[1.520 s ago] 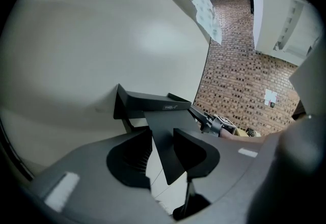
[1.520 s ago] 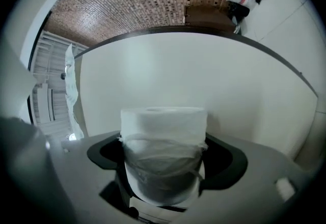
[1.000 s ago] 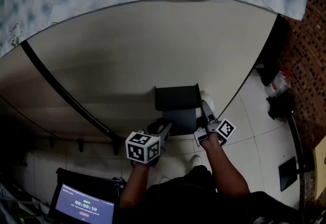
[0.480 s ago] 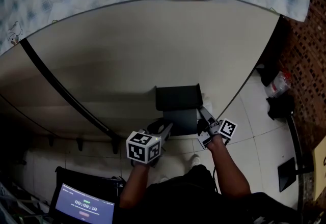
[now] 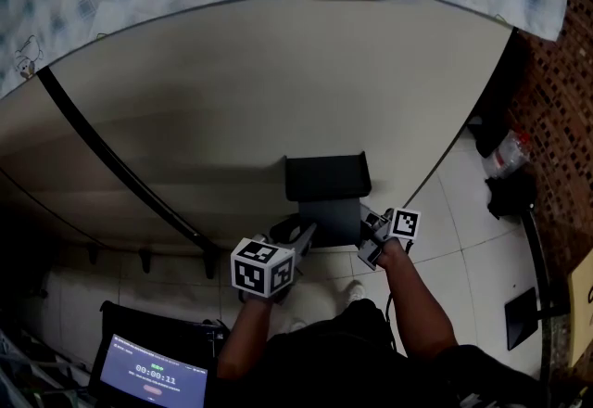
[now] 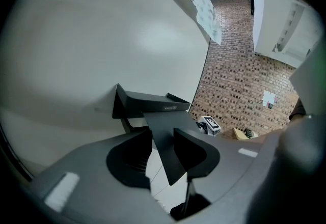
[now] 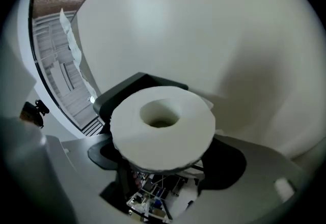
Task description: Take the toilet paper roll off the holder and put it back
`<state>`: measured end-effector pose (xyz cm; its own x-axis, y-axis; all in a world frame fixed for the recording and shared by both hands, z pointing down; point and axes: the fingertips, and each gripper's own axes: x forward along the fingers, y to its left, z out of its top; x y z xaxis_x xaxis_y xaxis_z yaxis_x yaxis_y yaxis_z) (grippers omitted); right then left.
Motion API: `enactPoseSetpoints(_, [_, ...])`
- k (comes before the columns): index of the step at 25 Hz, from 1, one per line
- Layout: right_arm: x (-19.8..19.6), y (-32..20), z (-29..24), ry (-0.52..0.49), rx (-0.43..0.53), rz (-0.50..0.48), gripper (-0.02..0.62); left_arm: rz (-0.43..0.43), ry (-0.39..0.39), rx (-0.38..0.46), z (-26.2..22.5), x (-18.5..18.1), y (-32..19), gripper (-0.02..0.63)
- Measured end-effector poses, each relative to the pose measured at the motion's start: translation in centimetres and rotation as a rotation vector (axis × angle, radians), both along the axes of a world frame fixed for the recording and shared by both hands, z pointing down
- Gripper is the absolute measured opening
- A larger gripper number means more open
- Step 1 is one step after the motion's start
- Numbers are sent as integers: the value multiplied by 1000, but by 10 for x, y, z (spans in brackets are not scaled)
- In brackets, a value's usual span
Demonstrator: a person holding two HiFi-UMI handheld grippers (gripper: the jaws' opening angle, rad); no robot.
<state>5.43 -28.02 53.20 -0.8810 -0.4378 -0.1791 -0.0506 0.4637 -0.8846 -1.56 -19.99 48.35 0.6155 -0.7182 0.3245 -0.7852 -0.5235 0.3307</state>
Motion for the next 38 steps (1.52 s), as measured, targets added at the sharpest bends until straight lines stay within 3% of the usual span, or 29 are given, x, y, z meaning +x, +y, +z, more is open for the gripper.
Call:
enactPoseSetpoints(4, [-19, 7, -1, 38, 28, -88, 430, 1, -1, -1, 0, 0, 1, 155])
enactPoseSetpoints(12, [-43, 14, 1, 55, 42, -172, 428, 3, -1, 0, 0, 0, 0, 155])
enactPoseSetpoints(24, [-57, 18, 9, 58, -28, -256, 428, 6, 6, -4, 0, 0, 0, 155])
enactPoseSetpoints(31, [-57, 27, 11, 38, -12, -287, 433, 6, -12, -6, 3, -1, 0, 156])
enactPoseSetpoints(33, [-54, 30, 11, 61, 29, -295, 483, 6, -23, -7, 4, -1, 0, 156])
enactPoseSetpoints(38, [-23, 17, 10, 89, 44, -215, 503, -7, -73, 2, 11, -4, -3, 155])
